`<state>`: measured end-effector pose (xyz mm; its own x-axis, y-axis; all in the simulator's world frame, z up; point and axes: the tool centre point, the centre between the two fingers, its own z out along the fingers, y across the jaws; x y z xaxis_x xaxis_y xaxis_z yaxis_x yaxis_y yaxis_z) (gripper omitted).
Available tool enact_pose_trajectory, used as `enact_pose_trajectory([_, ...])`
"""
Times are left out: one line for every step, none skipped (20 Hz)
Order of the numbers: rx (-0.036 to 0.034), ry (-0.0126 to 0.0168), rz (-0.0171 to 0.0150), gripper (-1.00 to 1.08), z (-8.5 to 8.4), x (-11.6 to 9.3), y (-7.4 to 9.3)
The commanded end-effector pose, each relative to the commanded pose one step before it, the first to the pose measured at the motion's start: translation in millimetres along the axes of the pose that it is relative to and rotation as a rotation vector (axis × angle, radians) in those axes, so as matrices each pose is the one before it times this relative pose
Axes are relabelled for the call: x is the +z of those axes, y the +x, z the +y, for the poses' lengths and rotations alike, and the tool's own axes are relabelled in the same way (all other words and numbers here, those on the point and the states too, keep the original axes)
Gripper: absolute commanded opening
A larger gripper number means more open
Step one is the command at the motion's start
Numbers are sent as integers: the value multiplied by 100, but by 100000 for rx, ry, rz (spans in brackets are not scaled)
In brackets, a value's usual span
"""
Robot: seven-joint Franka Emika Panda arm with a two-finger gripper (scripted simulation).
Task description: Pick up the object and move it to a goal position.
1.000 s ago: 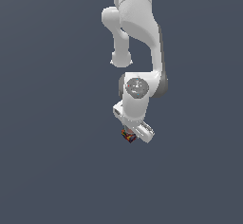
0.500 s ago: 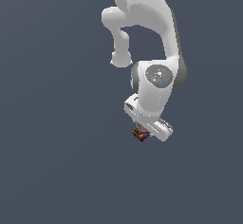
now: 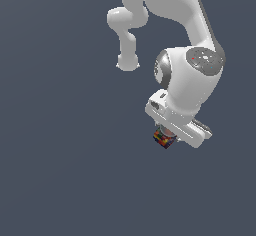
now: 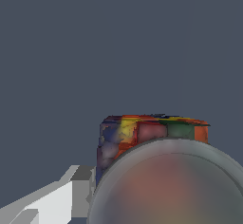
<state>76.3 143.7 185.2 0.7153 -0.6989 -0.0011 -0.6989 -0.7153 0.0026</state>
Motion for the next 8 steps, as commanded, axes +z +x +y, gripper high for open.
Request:
enact_pose_trajectory([120, 232, 145, -100, -715, -1025, -170])
enact_pose_trajectory([0, 0, 0, -100, -188, -208, -60])
enact_pose_trajectory([0, 0, 0, -100, -154, -165, -44])
enact_pose_trajectory([0, 0, 0, -100, -121, -125, -30])
enact_pose_trajectory([0, 0, 0, -100, -91, -89, -19])
enact_pose_trajectory([0, 0, 0, -100, -62, -58, -10])
enact_pose_trajectory([0, 0, 0, -100, -36, -32, -4])
enact_pose_trajectory([0, 0, 0, -100, -11, -10, -1])
